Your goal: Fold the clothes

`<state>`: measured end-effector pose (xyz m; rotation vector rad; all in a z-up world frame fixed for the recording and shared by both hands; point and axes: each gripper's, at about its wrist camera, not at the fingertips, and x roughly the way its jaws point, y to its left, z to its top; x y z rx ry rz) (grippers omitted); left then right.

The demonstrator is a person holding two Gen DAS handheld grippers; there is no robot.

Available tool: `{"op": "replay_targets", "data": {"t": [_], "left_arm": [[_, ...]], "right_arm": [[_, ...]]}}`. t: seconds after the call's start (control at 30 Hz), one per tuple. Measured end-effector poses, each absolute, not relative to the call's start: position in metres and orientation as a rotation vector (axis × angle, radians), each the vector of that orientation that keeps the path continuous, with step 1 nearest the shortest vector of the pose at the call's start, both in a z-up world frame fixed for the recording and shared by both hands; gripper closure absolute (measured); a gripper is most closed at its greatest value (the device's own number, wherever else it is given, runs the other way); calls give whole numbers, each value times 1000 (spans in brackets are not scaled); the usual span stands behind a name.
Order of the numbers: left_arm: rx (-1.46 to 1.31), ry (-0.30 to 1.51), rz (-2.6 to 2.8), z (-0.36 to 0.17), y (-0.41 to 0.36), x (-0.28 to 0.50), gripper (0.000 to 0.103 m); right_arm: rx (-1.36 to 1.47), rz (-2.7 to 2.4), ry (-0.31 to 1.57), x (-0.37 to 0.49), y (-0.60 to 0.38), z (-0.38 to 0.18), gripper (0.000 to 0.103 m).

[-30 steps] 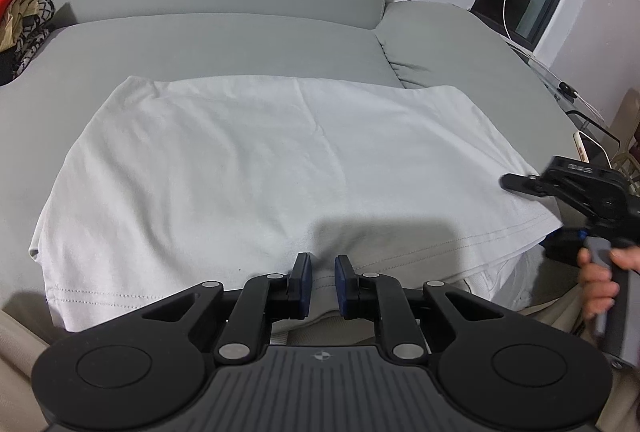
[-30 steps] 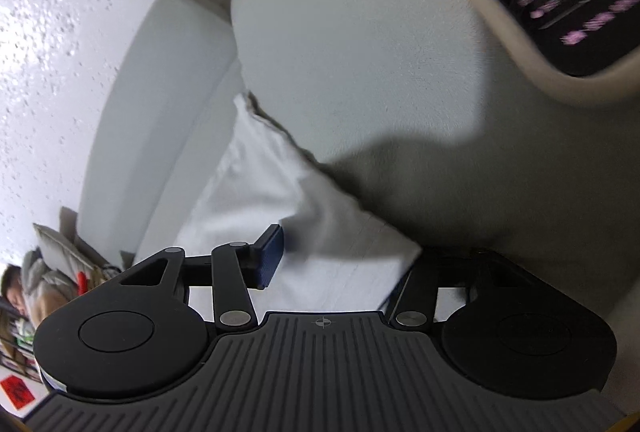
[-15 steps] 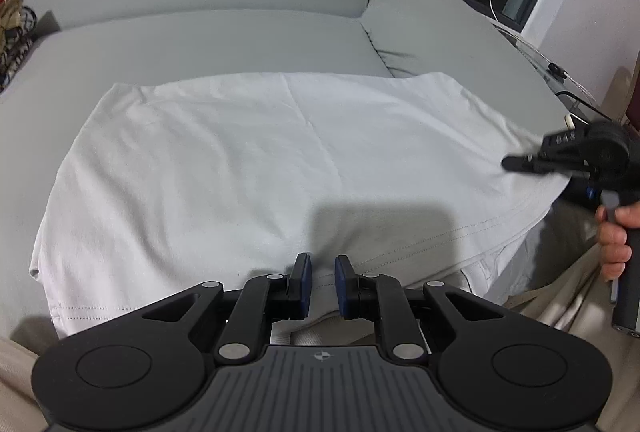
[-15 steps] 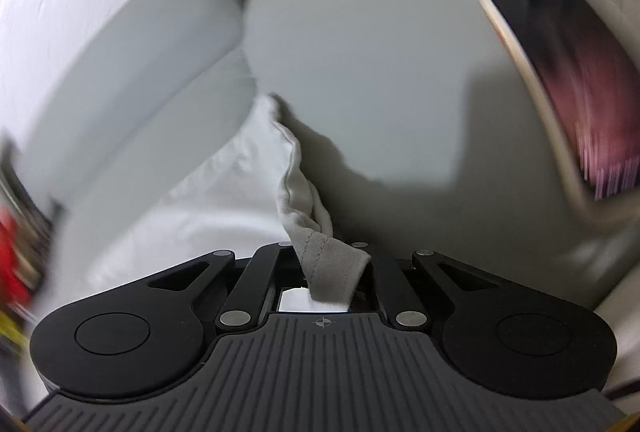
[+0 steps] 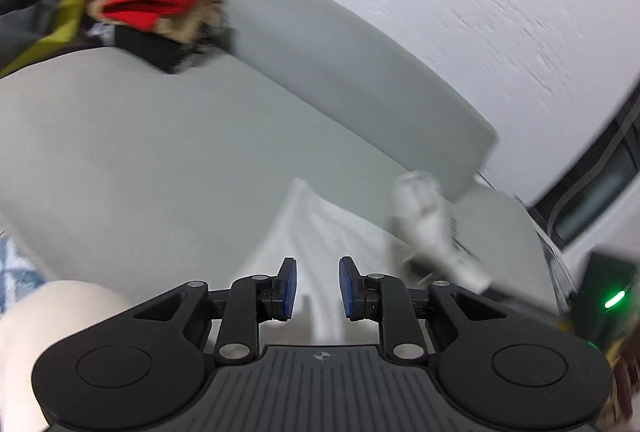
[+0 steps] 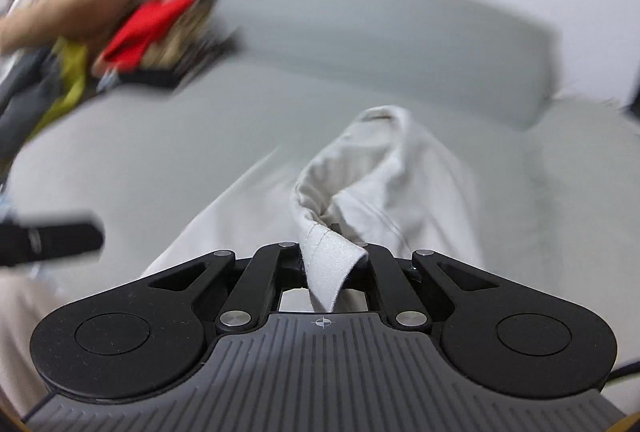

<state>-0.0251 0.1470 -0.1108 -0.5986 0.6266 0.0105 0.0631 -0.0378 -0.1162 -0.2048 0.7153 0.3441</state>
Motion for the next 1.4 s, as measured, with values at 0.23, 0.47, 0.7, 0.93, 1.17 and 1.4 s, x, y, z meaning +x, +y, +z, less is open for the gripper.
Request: {"op": "replay_targets", "data": {"t": [0.23,0.47,0.7,0.93,1.17,1.4], "left_arm": [[-636,657,23,-126,162,-33,84],[-640,641,26,-124,165,-33,84],[-644,633,66,-124,172,-37,84],[-630,626,114,-122,179,-41,74],[-601,648,10,-123,163,-23,75],[-268,706,-206,-136,83,28,101]], "right_arm": [[-66,331,858,72,-37,-133,99],[137,350,801,71,-30,-83,99],[55,433,778,65,-4,-83,99],[48,680,1024,51,-28,-97,47],[292,482,975,40,-158,-73,49],[44,441,863,36,-153,-106,75]]}}
